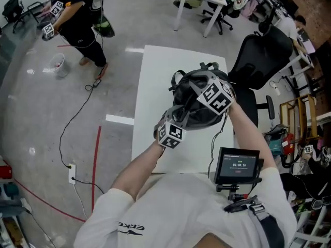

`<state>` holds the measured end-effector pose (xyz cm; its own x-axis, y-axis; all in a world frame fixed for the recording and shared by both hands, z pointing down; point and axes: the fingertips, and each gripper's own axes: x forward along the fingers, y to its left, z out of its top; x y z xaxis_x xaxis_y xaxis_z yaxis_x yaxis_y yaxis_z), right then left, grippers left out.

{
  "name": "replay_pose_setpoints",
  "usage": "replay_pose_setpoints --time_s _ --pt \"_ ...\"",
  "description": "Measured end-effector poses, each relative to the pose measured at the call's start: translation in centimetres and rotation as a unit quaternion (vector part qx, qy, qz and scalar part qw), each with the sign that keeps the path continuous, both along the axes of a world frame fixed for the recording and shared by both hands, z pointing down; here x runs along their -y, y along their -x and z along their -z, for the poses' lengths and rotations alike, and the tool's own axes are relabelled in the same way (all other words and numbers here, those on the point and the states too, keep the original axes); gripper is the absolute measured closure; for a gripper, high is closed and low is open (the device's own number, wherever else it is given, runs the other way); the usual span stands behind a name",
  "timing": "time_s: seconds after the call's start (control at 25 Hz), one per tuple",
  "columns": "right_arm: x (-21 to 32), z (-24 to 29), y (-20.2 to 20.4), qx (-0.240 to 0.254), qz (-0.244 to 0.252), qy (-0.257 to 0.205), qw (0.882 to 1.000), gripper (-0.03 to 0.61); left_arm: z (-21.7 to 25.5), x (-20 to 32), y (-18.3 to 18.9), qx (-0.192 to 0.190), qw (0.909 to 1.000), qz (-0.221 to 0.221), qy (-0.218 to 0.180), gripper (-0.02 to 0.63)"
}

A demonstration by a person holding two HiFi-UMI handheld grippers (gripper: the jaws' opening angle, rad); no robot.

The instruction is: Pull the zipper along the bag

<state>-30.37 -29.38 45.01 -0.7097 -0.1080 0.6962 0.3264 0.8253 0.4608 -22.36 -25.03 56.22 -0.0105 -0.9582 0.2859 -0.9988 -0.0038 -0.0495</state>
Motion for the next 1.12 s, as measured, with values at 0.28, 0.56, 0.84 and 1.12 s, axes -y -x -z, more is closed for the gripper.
replay_pose_setpoints --time_s 0.28,0.56,0.84,1.12 --pt "4.6 3.4 -6.6 0.120 -0.117 0.073 0.983 0.523 1.3 -0.2 0.0 0.011 0.9999 0.006 -0.001 0.512" --pt "7.2 3.9 -14.3 0.198 -0.156 0.122 0.960 0.525 4.7 0.1 -2.0 0.007 0.9988 0.041 -0.026 0.512" --pt "8.7 4.5 -22.1 0.263 -0.171 0.160 0.936 0.525 7.7 0.8 -6.4 -0.012 0.9939 0.093 -0.058 0.520" --pt "7.0 2.6 -30.2 0.308 -0.192 0.216 0.907 0.552 8.9 -1.3 -10.3 -0.035 0.9813 0.166 -0.091 0.595"
